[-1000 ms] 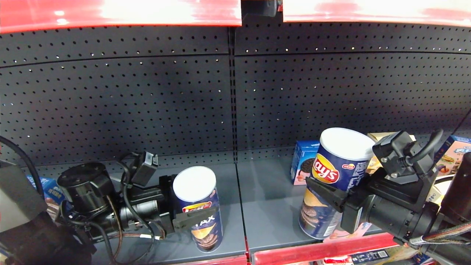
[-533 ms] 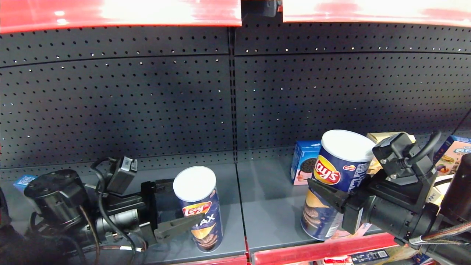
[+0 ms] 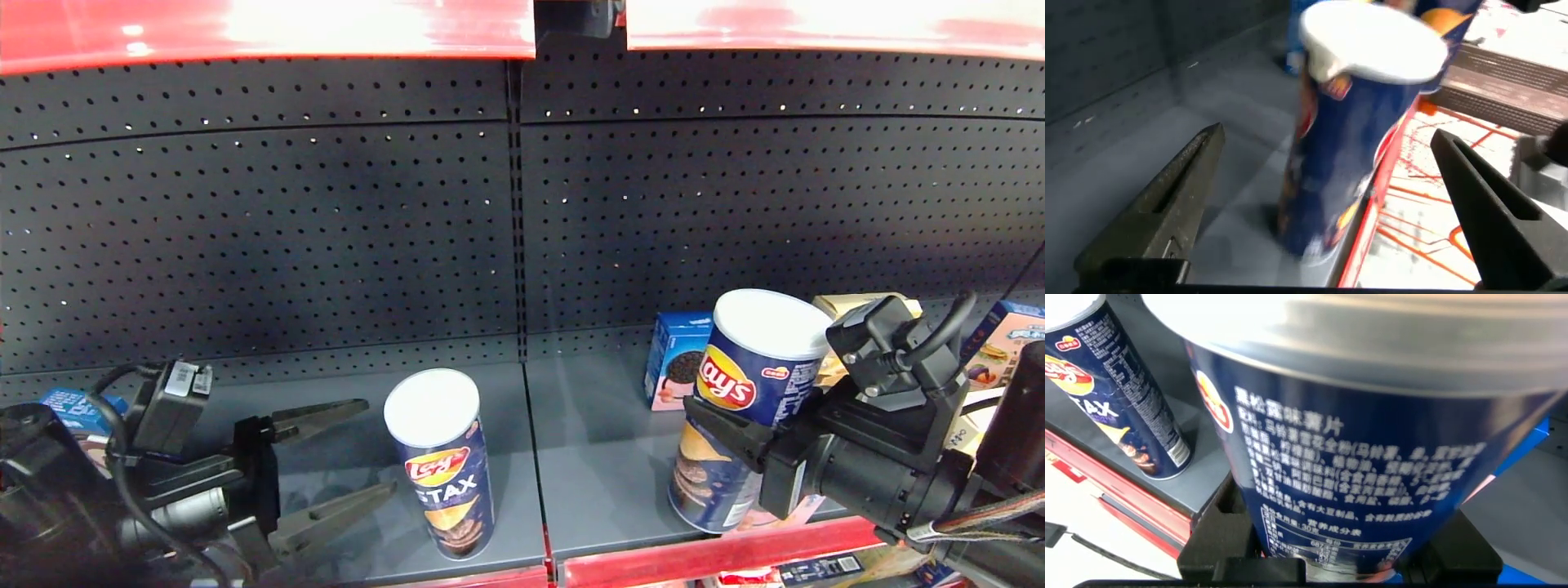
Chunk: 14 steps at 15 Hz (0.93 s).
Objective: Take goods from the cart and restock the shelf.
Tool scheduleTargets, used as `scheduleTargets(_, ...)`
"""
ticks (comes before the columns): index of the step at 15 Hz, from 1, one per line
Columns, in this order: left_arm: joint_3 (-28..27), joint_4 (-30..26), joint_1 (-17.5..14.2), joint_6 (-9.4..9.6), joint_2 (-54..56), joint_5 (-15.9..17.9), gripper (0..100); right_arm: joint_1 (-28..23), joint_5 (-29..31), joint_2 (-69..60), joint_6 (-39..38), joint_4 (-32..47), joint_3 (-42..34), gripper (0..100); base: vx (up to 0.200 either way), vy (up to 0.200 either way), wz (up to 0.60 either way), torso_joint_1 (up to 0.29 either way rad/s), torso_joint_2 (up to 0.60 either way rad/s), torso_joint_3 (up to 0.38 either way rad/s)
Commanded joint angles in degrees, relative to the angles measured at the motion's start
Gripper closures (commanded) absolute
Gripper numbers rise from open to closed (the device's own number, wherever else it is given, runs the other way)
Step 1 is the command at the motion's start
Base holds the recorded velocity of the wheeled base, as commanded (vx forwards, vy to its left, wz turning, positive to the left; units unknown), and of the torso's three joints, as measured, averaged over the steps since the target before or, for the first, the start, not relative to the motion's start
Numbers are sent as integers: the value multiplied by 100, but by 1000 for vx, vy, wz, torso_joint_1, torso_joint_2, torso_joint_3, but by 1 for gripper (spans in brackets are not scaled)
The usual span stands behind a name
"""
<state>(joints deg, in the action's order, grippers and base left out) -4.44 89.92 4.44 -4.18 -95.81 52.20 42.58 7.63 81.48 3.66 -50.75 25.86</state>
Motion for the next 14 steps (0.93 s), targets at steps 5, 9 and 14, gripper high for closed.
scheduleTargets(5,426,8,-461,-30,545,1,0,110,-7,131,12,4,403,100,0,0,0,0,0,0)
scheduleTargets(9,382,8,-690,-215,809,-70,0,119,-113,386,12,-23,622,100,0,0,0,0,0,0)
scheduleTargets(14,224,8,-804,-505,1372,-1740,0,92,-122,738,12,-75,1018,100,0,0,0,0,0,0)
